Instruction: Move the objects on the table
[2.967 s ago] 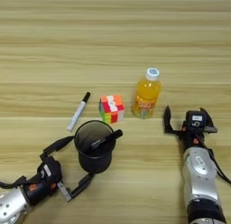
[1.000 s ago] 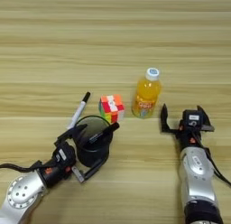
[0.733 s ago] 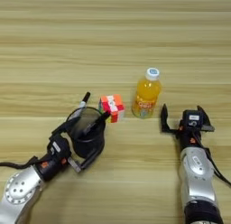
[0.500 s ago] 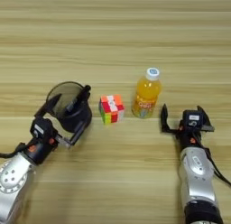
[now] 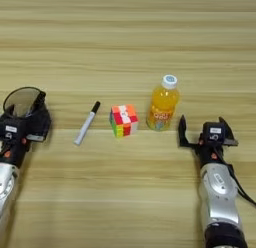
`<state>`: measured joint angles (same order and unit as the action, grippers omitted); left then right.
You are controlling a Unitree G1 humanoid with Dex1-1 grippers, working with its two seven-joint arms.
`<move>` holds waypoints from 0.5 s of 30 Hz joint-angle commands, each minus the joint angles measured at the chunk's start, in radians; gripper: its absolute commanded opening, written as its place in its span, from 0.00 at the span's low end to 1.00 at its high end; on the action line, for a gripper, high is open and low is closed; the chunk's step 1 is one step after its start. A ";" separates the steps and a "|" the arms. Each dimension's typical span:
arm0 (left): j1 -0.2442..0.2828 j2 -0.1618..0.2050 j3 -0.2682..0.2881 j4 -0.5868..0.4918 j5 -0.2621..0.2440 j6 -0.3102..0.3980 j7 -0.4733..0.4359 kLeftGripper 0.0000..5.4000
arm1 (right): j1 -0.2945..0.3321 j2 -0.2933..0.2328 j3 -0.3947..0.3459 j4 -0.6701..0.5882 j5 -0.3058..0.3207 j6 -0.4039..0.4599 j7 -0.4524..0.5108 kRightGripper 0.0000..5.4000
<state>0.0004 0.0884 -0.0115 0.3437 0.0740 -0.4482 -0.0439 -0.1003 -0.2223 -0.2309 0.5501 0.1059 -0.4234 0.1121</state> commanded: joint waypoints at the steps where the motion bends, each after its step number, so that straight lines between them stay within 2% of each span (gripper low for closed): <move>1: -0.034 0.007 -0.015 0.067 0.030 -0.004 0.008 0.87 | 0.008 0.000 0.000 -0.016 0.000 0.013 -0.003 1.00; 15: -0.077 -0.004 -0.064 0.208 0.053 -0.059 -0.007 0.87 | 0.003 0.008 0.004 -0.018 -0.002 0.014 -0.010 1.00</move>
<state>-0.0788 0.0886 -0.0575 0.5077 0.1078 -0.5276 -0.0422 -0.0977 -0.2212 -0.2301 0.5439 0.1057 -0.4231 0.1099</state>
